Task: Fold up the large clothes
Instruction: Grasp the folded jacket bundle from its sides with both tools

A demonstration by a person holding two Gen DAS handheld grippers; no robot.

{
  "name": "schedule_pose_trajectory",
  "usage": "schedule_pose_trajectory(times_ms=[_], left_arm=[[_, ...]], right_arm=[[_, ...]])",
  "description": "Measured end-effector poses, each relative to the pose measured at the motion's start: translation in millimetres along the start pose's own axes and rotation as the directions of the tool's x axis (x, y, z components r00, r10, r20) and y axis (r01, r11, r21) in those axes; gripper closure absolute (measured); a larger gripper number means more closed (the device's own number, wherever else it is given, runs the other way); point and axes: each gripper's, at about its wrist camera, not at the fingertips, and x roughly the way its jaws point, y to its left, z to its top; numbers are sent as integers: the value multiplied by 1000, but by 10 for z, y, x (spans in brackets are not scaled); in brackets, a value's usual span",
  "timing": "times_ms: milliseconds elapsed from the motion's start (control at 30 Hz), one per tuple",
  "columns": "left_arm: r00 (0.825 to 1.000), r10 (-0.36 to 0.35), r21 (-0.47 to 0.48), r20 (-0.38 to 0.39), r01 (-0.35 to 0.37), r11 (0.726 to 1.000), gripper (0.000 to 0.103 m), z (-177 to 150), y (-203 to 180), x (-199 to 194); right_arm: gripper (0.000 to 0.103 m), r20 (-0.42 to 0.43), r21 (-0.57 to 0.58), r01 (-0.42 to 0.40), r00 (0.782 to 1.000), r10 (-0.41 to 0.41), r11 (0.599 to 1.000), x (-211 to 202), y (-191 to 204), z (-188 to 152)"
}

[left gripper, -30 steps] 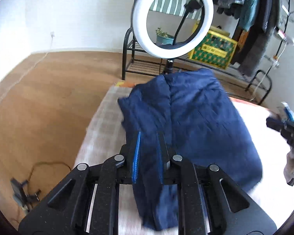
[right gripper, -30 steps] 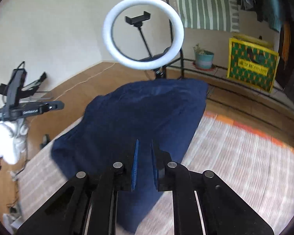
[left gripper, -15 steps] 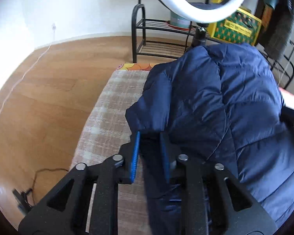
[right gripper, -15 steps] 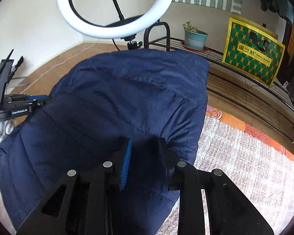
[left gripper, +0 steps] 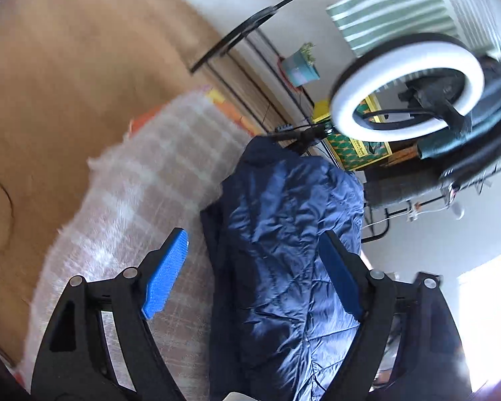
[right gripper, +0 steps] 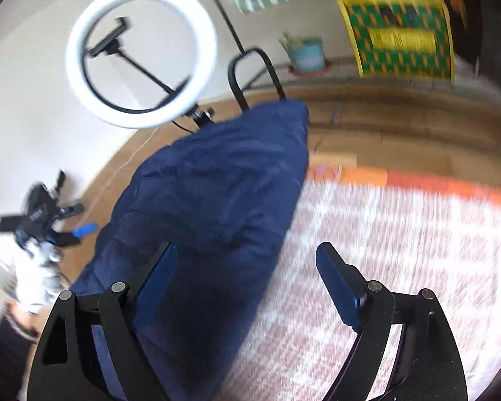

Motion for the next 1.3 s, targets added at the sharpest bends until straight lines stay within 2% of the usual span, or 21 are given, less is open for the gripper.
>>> schedule_pose_trajectory(times_ms=[100,200,300,467,567,733,900,967,1033,1100,1167,1233,1267,1300], left_arm=[[999,-12,-16,-33,12,1000,20,-38,84,145],[996,-55,-16,-75,54,998,20,-87,92,276],[995,-35,3,-93,35,999,20,-104,73,410],[991,-79,-18,-105,78,997,20,-84,106,528],[989,-95,-28,-111,93,995,20,-41,93,582],[990,-108,-36,-93,105,994,20,17,63,665],[993,-79,16,-89,81,997,20,25,-64,777],[994,-59,26,-91,61,998,25,38,-114,828],[996,-24,33,-87,27,999,38,39,-134,841],[996,-7,39,-93,11,999,47,24,-154,865],[997,22,55,-78,-18,998,55,-4,-192,859],[997,33,77,-64,-28,997,66,-27,-241,829],[997,44,91,-58,-38,995,68,-38,-272,815],[997,53,107,-52,-47,993,71,-48,-309,802]], right_arm=[[18,-37,98,-73,996,76,993,89,-205,-82],[18,-55,175,-132,988,144,976,195,-346,-185],[18,-47,190,-167,983,179,967,252,-371,-220],[17,-43,212,-240,966,255,947,334,-362,-182],[17,-47,207,-298,948,314,932,406,-324,-142],[17,-43,178,-325,940,337,929,534,-203,-92],[15,-36,149,-316,945,325,937,629,-102,-67],[15,-37,148,-296,952,305,944,644,-76,-60],[18,-39,140,-299,951,307,944,654,-53,-68],[26,-37,154,-277,958,285,949,660,-64,-78],[42,-36,180,-260,962,271,949,644,-105,-103],[52,-24,209,-257,963,268,944,601,-168,-131],[58,-21,218,-256,964,267,942,580,-194,-141],[59,-20,227,-252,965,263,941,563,-206,-151]])
